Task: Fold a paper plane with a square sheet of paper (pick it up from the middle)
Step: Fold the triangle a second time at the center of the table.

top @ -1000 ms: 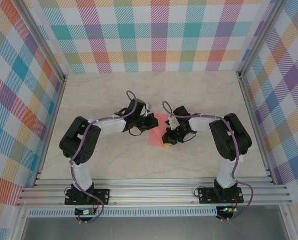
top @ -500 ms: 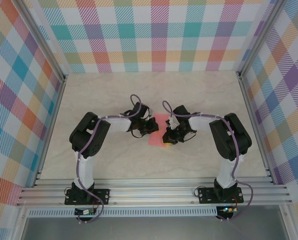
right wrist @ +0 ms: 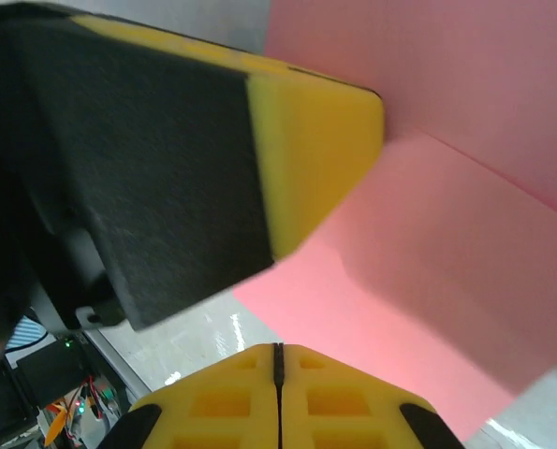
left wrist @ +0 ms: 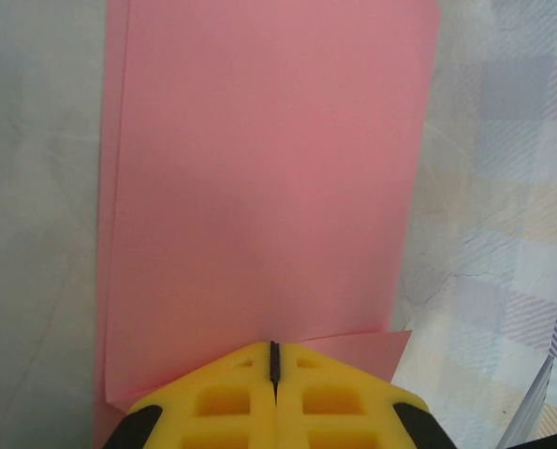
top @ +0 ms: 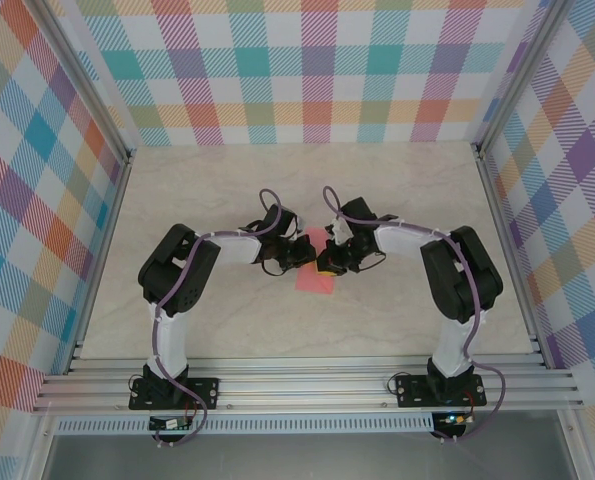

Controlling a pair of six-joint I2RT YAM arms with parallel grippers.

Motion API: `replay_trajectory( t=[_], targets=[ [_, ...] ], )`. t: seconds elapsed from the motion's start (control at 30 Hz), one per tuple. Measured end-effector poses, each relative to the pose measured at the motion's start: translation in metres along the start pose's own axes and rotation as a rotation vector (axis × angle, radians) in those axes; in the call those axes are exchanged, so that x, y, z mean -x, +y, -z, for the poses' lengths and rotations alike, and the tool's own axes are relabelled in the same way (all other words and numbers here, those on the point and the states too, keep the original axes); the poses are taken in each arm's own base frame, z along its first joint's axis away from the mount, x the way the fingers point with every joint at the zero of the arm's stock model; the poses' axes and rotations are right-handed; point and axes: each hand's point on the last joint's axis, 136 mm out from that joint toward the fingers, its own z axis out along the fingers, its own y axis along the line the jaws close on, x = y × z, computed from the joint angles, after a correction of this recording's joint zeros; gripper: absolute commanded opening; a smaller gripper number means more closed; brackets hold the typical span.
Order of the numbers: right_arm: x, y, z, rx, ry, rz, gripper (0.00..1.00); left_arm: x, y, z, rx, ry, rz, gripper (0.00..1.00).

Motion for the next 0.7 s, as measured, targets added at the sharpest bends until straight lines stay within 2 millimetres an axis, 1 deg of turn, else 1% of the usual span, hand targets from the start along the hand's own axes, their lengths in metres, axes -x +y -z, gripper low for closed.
replay_trajectory(
  t=[0.1,0.23,0.33,0.43,0.7],
  targets=[
    [0.005,0.002,-0.007,0.0,0.004,-0.005,0.06,0.0,0.0,0.0,-0.001,0.0,0.003,0.0],
    [0.006,-0.001,-0.012,-0.005,0.015,-0.015,0.06,0.002,0.0,0.0,-0.005,-0.004,0.004,0.0],
    [0.007,-0.007,-0.018,-0.02,0.019,-0.028,0.06,0.002,0.001,0.001,-0.008,-0.005,0.005,0.0],
    [0.007,-0.018,-0.026,-0.041,0.022,-0.047,0.06,0.002,0.001,0.001,-0.01,-0.006,0.008,0.0],
    [0.005,-0.019,-0.027,-0.028,0.013,-0.037,0.07,0.002,0.001,0.0,-0.009,-0.007,0.011,0.0]
  ],
)
